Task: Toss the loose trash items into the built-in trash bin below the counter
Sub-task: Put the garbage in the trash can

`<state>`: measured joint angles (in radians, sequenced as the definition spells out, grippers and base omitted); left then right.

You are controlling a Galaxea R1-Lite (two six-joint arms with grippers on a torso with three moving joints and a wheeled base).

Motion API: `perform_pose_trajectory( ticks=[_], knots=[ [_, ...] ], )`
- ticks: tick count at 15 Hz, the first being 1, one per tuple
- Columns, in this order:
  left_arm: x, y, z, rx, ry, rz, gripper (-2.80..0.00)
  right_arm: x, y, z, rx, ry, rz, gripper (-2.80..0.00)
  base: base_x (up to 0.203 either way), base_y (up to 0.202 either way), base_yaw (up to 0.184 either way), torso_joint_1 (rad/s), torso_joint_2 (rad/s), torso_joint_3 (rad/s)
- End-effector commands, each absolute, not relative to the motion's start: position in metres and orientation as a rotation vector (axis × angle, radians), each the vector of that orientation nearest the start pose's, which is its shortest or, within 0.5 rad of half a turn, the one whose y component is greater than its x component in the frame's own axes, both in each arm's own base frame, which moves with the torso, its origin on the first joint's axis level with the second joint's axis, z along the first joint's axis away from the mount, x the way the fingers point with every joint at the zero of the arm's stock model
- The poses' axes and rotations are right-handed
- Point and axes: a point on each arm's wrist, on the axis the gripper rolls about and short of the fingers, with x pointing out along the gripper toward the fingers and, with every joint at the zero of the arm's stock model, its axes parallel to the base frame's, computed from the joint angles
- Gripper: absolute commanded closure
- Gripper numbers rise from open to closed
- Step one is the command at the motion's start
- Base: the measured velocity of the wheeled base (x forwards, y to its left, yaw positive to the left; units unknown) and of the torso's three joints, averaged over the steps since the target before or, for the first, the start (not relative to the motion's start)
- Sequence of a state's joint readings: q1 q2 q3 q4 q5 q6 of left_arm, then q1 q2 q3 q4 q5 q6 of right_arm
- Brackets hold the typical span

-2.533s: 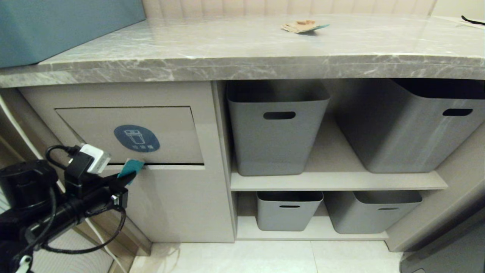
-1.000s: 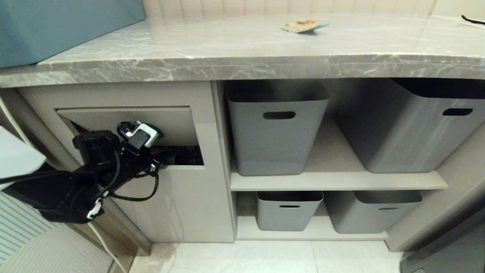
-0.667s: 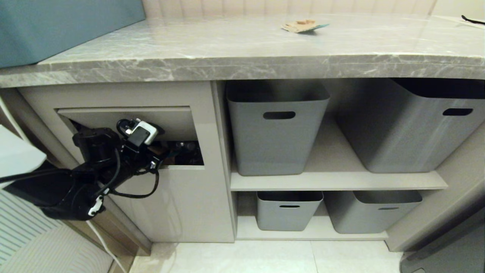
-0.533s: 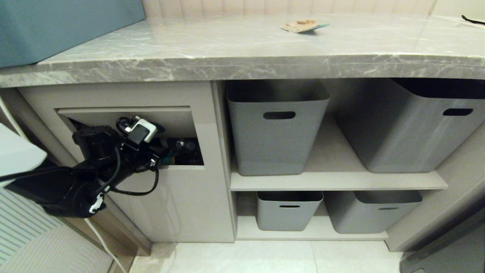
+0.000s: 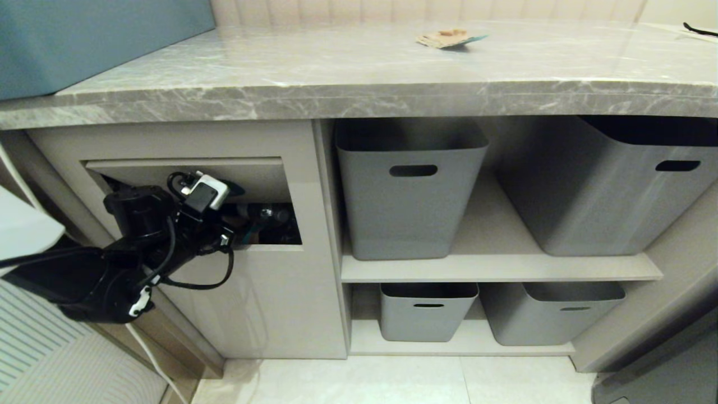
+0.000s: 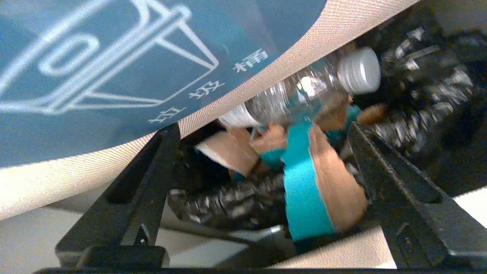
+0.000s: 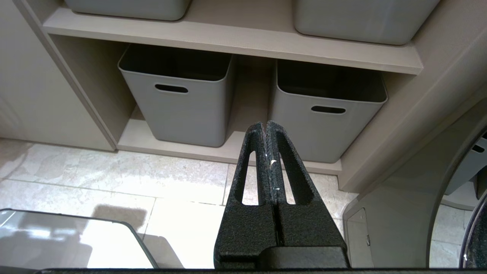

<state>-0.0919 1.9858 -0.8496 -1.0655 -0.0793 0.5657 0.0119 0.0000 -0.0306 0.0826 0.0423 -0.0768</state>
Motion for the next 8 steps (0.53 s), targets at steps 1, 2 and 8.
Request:
perform_pose_trajectory(
  ticks=[1,2,8],
  knots=[
    [0.348,-0.034,0.144,0.567,0.026,-0.188,-2.80,-0.025,0.001,0.075,-0.076,0.048,0.057,0.00,0.000,0.000,0.000,0.000,0.00,0.000],
    [0.339,-0.032,0.144,0.566,0.036,-0.189,-2.80,-0.025,0.001,0.075,-0.077,0.050,0.057,0.00,0.000,0.000,0.000,0.000,0.00,0.000],
    [0.256,-0.020,0.146,0.526,0.105,-0.193,-2.80,-0.025,0.001,0.075,-0.077,0.049,0.057,0.00,0.000,0.000,0.000,0.000,0.00,0.000]
  ],
)
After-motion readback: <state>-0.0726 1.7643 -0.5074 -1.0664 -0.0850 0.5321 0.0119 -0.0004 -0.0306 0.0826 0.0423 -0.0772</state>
